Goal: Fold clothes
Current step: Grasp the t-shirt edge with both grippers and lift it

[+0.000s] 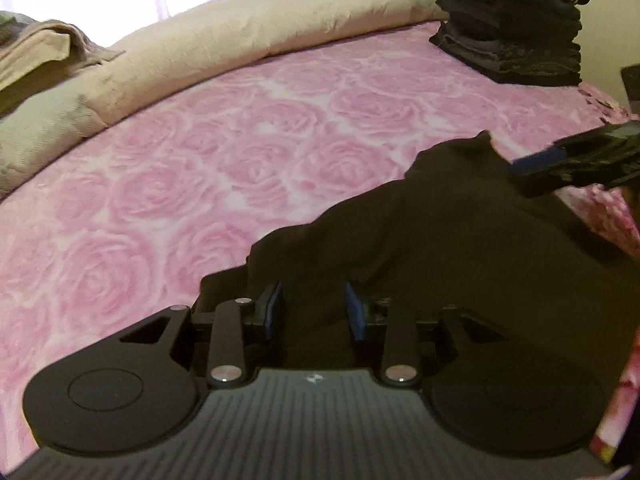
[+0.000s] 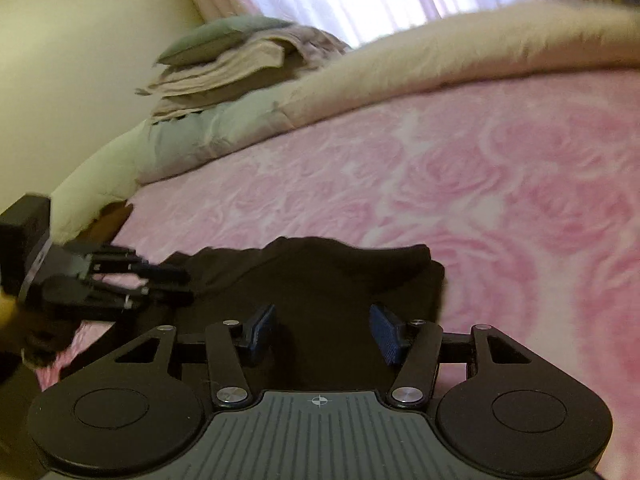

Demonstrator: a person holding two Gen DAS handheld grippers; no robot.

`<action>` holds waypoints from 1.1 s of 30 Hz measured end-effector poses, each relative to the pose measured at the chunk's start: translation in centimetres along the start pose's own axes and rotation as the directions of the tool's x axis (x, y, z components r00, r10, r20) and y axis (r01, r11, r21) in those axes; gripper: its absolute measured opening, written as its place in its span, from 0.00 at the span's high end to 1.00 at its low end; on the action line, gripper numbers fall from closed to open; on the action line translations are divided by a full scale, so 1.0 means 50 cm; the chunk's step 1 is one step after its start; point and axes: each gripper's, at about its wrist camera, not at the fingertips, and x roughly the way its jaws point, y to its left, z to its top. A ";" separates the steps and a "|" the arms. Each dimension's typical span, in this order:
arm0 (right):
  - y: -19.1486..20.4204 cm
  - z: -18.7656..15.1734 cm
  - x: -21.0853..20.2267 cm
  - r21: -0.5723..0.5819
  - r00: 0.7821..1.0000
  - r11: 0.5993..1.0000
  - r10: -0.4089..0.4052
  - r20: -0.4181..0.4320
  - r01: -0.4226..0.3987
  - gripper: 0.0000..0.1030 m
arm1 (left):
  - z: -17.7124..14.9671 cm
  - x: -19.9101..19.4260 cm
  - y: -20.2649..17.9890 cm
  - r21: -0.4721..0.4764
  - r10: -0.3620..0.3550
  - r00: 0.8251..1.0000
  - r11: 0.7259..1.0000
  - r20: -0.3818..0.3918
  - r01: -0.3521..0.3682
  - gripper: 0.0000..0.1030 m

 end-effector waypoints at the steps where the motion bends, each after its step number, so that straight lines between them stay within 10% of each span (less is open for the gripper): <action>1: 0.011 -0.011 -0.022 -0.002 1.000 1.000 0.029 0.001 -0.029 0.45 | -0.007 -0.022 -0.012 0.006 -0.002 1.000 1.000 0.010 0.002 0.73; 6: 0.076 -0.097 -0.093 -0.038 0.992 0.993 0.113 -0.055 -0.116 0.45 | -0.070 -0.107 -0.085 0.013 -0.048 0.999 0.999 0.022 0.047 0.73; 13: 0.127 -0.182 -0.167 -0.255 0.994 0.966 -0.067 -0.089 0.042 0.45 | -0.197 -0.211 -0.192 0.207 0.061 0.997 0.976 0.042 -0.069 0.65; 15: 0.164 -0.205 -0.173 -0.426 0.985 0.898 -0.154 -0.080 0.106 0.45 | -0.229 -0.233 -0.229 0.320 0.088 0.994 0.941 0.067 -0.105 0.47; 22: 0.284 -0.303 -0.113 -0.844 0.943 0.508 -0.332 -0.006 0.174 0.45 | -0.307 -0.186 -0.306 0.624 0.299 0.950 0.727 0.091 -0.288 0.47; 28: 0.310 -0.323 -0.051 -0.918 0.919 0.361 -0.394 0.008 0.163 0.45 | -0.333 -0.126 -0.287 0.739 0.429 0.896 0.565 0.117 -0.367 0.65; 31: 0.295 -0.338 -0.028 -0.944 0.904 0.286 -0.427 0.029 0.165 0.50 | -0.341 -0.107 -0.269 0.762 0.440 0.893 0.545 0.094 -0.349 0.85; 33: 0.277 -0.347 -0.022 -0.959 0.883 0.224 -0.467 0.052 0.175 0.83 | -0.342 -0.106 -0.266 0.755 0.433 0.898 0.560 0.083 -0.340 0.91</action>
